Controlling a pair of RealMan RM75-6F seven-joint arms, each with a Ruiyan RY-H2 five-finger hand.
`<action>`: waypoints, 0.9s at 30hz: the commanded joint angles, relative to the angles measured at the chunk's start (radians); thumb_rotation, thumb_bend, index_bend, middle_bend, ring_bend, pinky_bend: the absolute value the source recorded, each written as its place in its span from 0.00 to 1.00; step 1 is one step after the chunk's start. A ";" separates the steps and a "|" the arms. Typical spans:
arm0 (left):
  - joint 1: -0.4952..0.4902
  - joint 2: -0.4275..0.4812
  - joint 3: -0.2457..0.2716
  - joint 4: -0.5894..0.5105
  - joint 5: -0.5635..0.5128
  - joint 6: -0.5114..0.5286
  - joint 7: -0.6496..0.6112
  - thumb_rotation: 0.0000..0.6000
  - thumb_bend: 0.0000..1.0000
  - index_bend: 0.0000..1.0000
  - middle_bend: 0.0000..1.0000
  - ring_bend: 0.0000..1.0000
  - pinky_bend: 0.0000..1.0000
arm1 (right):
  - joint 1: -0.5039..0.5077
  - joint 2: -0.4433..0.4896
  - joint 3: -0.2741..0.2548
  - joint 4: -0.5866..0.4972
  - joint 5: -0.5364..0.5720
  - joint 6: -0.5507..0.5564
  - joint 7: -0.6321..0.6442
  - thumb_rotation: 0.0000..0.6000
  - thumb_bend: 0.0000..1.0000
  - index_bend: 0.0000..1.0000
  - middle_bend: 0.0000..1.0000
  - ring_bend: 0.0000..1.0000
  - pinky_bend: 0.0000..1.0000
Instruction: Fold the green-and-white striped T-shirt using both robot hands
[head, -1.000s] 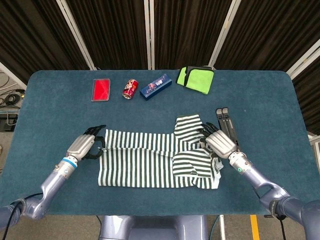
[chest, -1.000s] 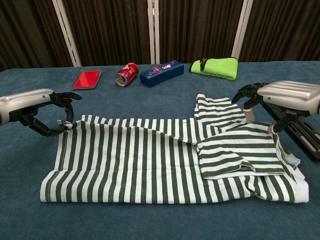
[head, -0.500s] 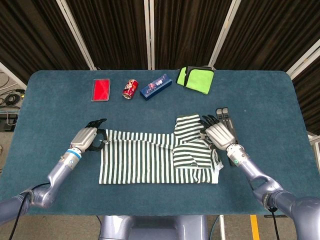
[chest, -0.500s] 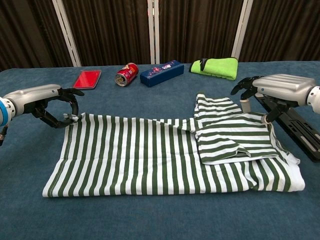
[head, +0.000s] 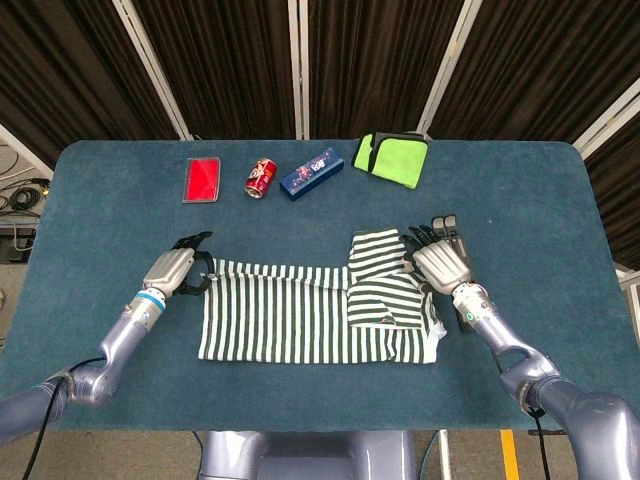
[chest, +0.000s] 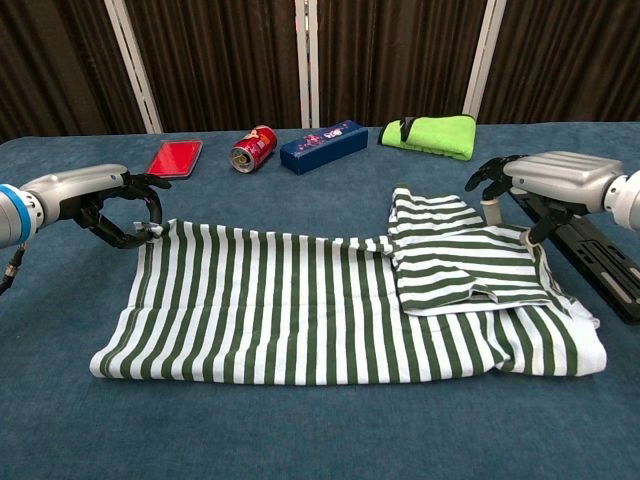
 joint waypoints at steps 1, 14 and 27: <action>-0.006 -0.005 -0.002 0.009 -0.003 -0.005 0.006 1.00 0.62 0.80 0.00 0.00 0.00 | 0.005 -0.011 0.001 0.015 0.004 -0.005 0.006 1.00 0.40 0.75 0.15 0.00 0.00; -0.037 -0.043 -0.004 0.071 -0.065 -0.055 0.070 1.00 0.62 0.79 0.00 0.00 0.00 | 0.018 -0.040 -0.003 0.073 0.008 -0.021 0.030 1.00 0.40 0.75 0.15 0.00 0.00; -0.048 -0.048 0.000 0.076 -0.095 -0.062 0.131 1.00 0.59 0.06 0.00 0.00 0.00 | 0.026 -0.076 -0.013 0.138 0.008 -0.032 0.050 1.00 0.40 0.74 0.15 0.00 0.00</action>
